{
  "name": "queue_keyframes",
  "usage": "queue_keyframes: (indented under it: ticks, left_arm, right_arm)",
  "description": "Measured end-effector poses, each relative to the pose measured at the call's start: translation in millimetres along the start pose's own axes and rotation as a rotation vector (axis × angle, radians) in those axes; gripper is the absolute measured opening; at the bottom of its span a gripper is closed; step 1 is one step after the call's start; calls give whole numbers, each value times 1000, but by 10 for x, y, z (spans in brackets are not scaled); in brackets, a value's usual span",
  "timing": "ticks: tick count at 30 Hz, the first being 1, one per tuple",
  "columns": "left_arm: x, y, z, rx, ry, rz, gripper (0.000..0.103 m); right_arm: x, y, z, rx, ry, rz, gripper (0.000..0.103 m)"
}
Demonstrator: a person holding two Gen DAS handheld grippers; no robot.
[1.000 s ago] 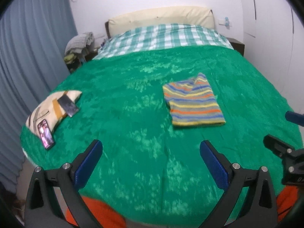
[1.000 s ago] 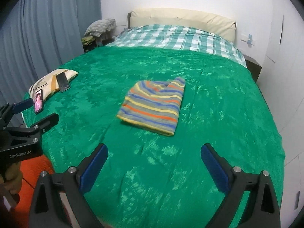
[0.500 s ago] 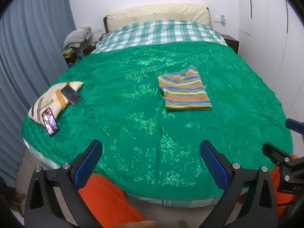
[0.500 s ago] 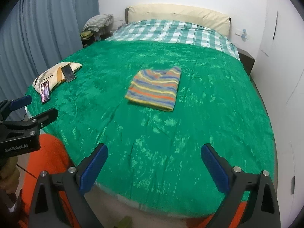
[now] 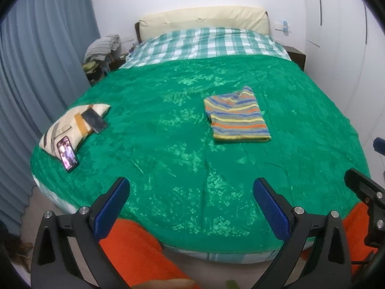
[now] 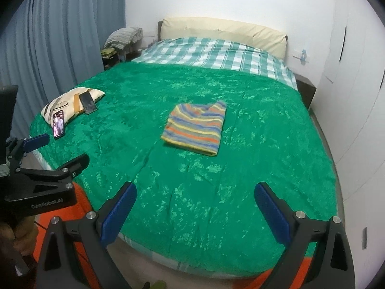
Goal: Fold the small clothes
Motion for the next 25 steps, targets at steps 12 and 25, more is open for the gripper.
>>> queue_keyframes:
  ticks: [12,25]
  left_arm:
    - [-31,-36,-1,5,4,3,102]
    - [-21,-53,6,-16,-6,-26,102]
  right_arm:
    - [-95,-91,43,-26,16,20,98]
    - [-145,-93,48,-34,17,16,98]
Point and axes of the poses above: each gripper's, at about its wrist camera, not at the fingertips, and x roughly against the way its jaws point, y to its left, z to its underside, the point moved 6 cm from there along -x, roughly the way its jaws point, and after that the axes turned 2 degrees about -x, right-handed, at the moved point
